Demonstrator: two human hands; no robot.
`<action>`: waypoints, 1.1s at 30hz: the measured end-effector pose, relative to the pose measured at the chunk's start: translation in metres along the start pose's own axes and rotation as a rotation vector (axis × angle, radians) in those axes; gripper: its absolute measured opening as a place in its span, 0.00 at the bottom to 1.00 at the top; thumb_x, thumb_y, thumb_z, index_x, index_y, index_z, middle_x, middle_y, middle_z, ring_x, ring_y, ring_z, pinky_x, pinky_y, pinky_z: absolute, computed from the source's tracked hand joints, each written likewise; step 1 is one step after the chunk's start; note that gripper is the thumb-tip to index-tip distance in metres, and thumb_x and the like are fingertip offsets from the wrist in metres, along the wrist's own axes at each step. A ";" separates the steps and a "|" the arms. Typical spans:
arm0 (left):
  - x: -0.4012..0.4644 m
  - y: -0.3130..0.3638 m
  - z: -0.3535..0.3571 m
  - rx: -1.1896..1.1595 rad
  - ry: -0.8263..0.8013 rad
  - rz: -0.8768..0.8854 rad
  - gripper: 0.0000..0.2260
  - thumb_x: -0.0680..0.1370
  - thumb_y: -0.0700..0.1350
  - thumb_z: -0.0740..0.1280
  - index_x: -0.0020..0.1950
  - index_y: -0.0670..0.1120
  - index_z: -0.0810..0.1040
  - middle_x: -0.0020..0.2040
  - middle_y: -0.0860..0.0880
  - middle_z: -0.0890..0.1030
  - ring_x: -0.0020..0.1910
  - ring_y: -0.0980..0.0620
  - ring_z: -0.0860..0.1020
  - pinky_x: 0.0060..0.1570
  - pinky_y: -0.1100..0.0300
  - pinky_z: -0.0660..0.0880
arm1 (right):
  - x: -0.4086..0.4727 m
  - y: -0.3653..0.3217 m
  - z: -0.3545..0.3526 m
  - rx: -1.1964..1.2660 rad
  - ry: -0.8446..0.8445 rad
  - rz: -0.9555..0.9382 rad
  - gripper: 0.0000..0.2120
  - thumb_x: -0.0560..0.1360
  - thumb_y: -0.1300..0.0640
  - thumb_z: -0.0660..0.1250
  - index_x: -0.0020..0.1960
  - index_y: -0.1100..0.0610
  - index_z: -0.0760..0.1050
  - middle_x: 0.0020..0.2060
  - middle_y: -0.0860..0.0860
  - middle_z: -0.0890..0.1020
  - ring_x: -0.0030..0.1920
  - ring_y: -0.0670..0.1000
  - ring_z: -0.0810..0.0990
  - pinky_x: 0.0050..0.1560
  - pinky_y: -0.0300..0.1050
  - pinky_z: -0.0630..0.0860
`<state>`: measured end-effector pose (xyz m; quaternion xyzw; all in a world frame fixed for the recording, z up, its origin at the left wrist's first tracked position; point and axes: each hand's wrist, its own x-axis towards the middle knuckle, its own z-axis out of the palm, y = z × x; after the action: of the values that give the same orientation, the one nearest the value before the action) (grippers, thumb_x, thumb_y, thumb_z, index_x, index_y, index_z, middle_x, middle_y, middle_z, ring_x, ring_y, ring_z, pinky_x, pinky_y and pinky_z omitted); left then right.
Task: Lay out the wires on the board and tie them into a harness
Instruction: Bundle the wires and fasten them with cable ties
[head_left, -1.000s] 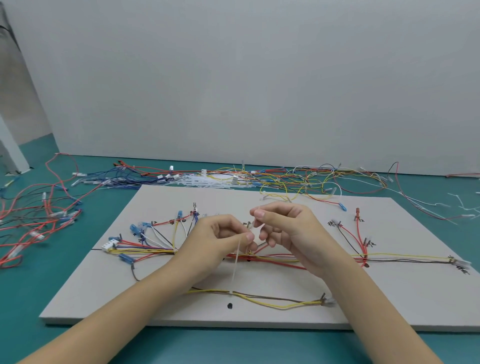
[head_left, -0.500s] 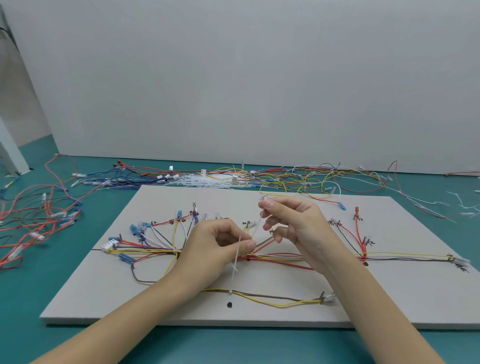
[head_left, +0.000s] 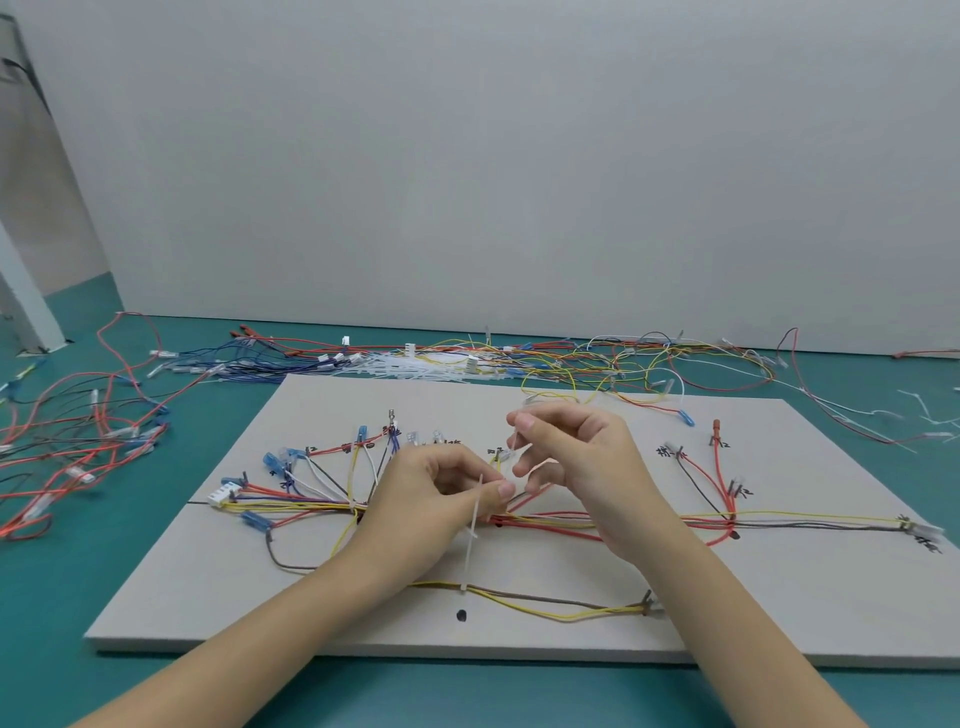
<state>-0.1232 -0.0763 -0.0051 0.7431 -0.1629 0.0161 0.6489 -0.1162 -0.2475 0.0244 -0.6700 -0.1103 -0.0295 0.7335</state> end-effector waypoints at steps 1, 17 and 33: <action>0.000 -0.001 0.000 -0.001 0.002 -0.001 0.03 0.70 0.44 0.76 0.39 0.46 0.85 0.33 0.45 0.83 0.31 0.54 0.80 0.37 0.62 0.76 | 0.000 0.000 0.000 -0.018 -0.013 0.005 0.04 0.75 0.64 0.68 0.45 0.63 0.82 0.34 0.55 0.81 0.32 0.52 0.80 0.28 0.41 0.76; 0.010 -0.004 -0.031 0.819 -0.206 0.296 0.09 0.79 0.45 0.64 0.51 0.57 0.83 0.51 0.60 0.73 0.54 0.59 0.65 0.56 0.67 0.61 | 0.006 0.005 -0.008 -0.269 0.048 -0.068 0.09 0.71 0.72 0.71 0.40 0.59 0.81 0.31 0.52 0.83 0.33 0.49 0.83 0.32 0.39 0.78; 0.005 -0.005 -0.020 1.064 -0.326 0.244 0.10 0.76 0.49 0.55 0.55 0.60 0.68 0.59 0.57 0.66 0.58 0.53 0.63 0.60 0.55 0.66 | 0.008 0.021 -0.001 -0.383 -0.021 -0.143 0.11 0.71 0.70 0.72 0.40 0.54 0.81 0.34 0.50 0.83 0.36 0.54 0.83 0.39 0.46 0.81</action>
<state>-0.1133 -0.0575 -0.0055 0.9362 -0.3153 0.0558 0.1451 -0.1048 -0.2453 0.0056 -0.7880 -0.1576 -0.0951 0.5876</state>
